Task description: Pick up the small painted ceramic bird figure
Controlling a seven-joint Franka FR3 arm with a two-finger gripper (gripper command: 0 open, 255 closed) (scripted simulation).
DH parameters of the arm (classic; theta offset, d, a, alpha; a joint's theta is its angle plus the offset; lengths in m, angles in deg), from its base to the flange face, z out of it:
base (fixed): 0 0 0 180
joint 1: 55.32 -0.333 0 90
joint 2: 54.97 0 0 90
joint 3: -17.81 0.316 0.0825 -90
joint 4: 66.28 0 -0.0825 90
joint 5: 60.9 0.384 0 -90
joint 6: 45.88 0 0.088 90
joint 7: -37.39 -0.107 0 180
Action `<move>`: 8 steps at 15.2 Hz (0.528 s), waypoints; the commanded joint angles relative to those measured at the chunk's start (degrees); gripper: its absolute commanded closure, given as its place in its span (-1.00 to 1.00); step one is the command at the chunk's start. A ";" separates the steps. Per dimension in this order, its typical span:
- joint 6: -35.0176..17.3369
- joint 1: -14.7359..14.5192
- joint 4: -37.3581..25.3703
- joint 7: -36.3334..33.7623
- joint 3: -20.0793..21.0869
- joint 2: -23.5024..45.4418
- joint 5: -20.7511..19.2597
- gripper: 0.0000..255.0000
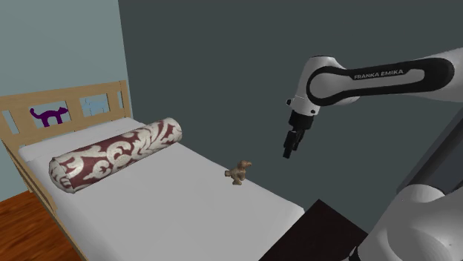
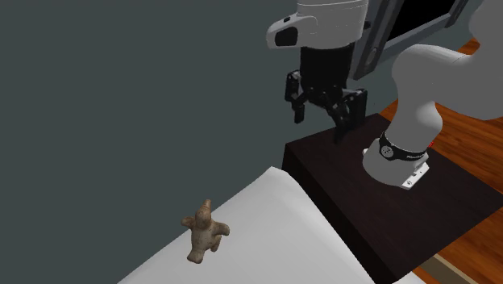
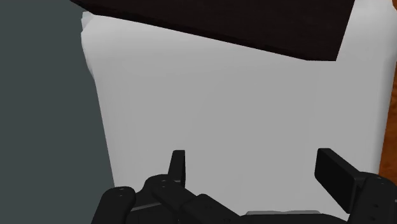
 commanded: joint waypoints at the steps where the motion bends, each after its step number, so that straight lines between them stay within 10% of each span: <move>1: -4.58 0.01 -0.08 1.65 -0.86 3.95 0.06 -1.00; 8: -17.49 -0.63 -3.99 7.33 -3.15 18.97 2.43 -1.00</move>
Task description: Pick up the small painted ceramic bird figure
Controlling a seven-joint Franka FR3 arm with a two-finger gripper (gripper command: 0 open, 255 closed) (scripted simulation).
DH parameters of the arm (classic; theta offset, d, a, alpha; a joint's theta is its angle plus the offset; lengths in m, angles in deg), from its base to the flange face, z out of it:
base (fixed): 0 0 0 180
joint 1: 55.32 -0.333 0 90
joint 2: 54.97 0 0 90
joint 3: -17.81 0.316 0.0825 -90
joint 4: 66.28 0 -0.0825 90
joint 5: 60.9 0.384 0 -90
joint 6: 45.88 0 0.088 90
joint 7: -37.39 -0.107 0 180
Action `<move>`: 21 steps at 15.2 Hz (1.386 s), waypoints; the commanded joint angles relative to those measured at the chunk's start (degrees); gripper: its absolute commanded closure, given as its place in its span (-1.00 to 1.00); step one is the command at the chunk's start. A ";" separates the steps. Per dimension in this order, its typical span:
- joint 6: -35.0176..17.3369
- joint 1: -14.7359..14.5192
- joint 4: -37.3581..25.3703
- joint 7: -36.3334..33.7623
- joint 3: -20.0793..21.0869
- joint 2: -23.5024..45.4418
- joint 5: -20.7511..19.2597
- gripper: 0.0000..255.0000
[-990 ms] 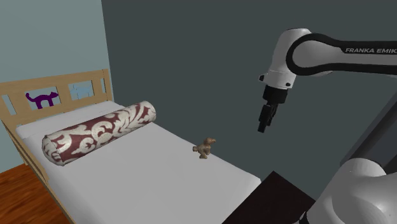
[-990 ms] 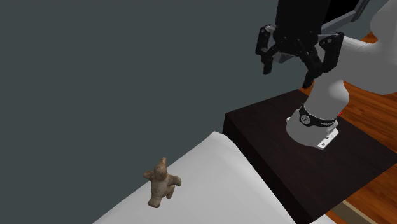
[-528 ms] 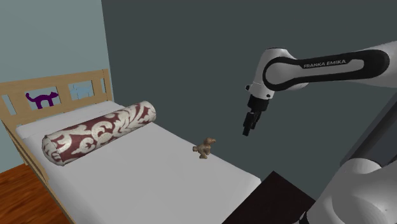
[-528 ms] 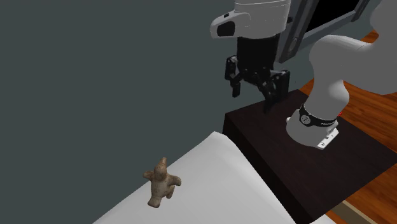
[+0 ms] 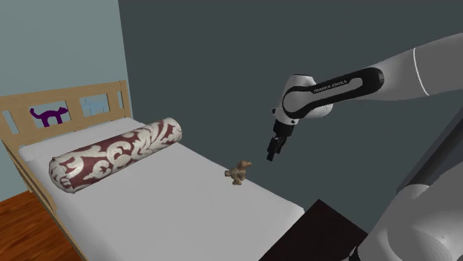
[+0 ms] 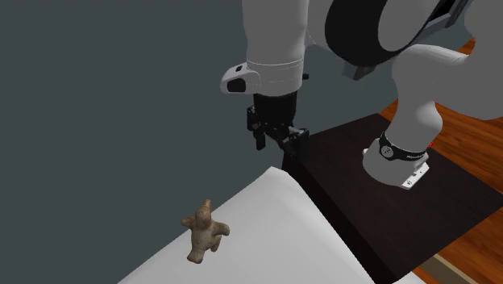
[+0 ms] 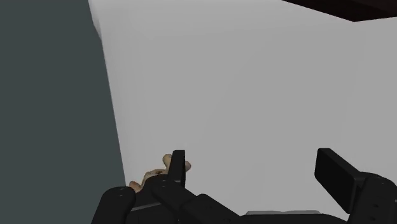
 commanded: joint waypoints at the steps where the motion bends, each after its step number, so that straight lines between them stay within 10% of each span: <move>1: -3.72 -0.30 -1.44 1.65 -0.43 4.58 1.11 -1.00; 21: -19.14 3.54 -29.05 16.65 2.05 44.13 13.78 -1.00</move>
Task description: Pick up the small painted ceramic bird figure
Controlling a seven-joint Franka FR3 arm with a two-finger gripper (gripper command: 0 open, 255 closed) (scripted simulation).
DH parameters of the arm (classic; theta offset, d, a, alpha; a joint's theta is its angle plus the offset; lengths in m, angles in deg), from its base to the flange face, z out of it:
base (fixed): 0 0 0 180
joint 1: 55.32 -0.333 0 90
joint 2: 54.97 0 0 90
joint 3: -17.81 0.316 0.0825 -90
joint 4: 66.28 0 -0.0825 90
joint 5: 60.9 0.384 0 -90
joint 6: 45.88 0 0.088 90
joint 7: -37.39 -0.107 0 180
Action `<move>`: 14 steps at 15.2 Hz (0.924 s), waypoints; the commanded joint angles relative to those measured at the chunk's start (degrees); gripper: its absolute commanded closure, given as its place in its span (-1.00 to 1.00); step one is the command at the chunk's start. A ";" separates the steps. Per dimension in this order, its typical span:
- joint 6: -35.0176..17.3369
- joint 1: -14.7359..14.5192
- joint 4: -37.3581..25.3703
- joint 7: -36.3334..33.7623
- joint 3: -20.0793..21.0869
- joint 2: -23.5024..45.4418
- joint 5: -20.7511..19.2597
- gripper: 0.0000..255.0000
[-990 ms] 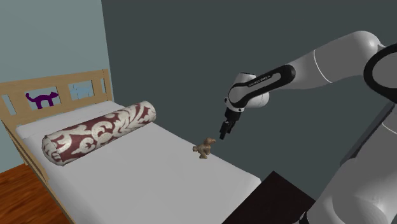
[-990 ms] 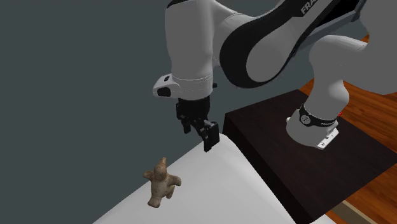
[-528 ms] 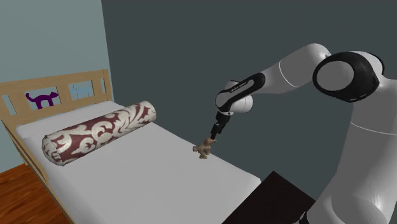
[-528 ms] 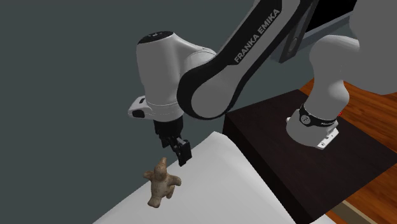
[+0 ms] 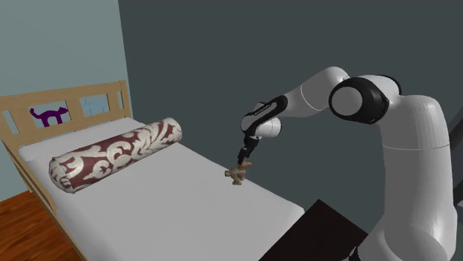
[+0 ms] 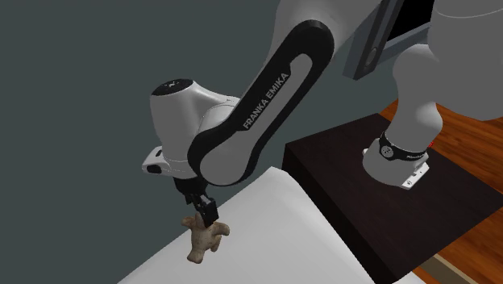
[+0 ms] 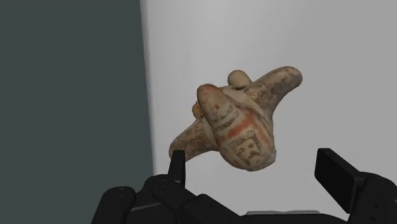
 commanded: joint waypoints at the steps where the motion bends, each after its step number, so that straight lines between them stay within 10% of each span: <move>1: -1.07 0.14 -0.40 0.35 0.35 1.40 0.44 -1.00; 6: -2.87 0.52 -0.79 1.09 0.91 3.61 1.16 -1.00; 7: -2.85 0.56 -0.82 1.13 0.91 3.63 1.16 1.00; 14: -2.83 0.57 -0.88 1.13 0.91 3.67 1.16 1.00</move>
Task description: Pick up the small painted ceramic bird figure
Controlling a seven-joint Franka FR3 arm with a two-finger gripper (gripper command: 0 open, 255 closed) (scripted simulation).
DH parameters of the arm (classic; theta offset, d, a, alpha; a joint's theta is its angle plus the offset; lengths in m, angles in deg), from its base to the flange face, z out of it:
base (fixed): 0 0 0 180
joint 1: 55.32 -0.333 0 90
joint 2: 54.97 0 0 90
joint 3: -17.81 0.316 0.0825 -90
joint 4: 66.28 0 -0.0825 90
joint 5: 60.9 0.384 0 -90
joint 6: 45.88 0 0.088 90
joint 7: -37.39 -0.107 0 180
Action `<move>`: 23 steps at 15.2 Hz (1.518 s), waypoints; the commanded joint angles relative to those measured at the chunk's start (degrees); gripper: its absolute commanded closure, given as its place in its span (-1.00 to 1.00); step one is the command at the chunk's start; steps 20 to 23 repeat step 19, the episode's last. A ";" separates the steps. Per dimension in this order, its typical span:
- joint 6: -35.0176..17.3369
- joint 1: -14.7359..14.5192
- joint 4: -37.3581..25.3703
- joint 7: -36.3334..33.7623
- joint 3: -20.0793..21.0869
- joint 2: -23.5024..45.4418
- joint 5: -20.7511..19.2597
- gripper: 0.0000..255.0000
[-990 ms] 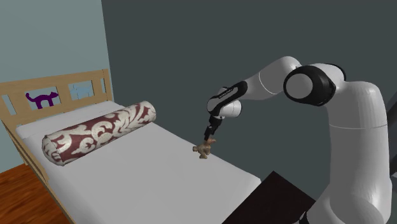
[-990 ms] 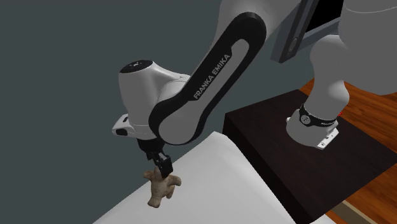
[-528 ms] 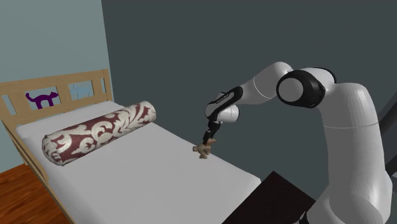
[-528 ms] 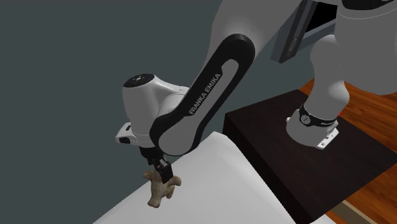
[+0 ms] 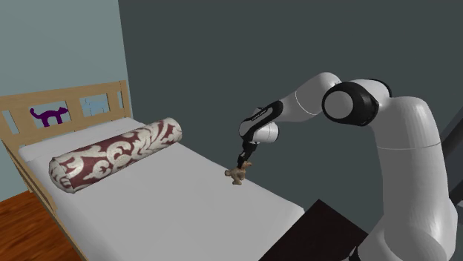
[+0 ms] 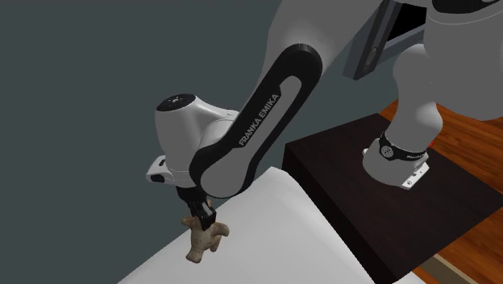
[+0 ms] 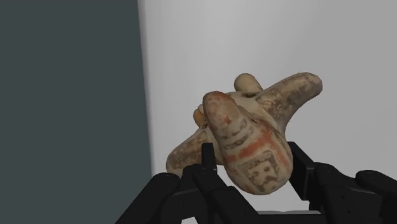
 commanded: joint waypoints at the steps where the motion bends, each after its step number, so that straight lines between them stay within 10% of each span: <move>1: 0.00 0.03 0.02 0.00 -0.02 0.12 0.00 1.00; 23: 7.98 -1.45 0.72 -3.25 -2.18 -8.74 -3.18 1.00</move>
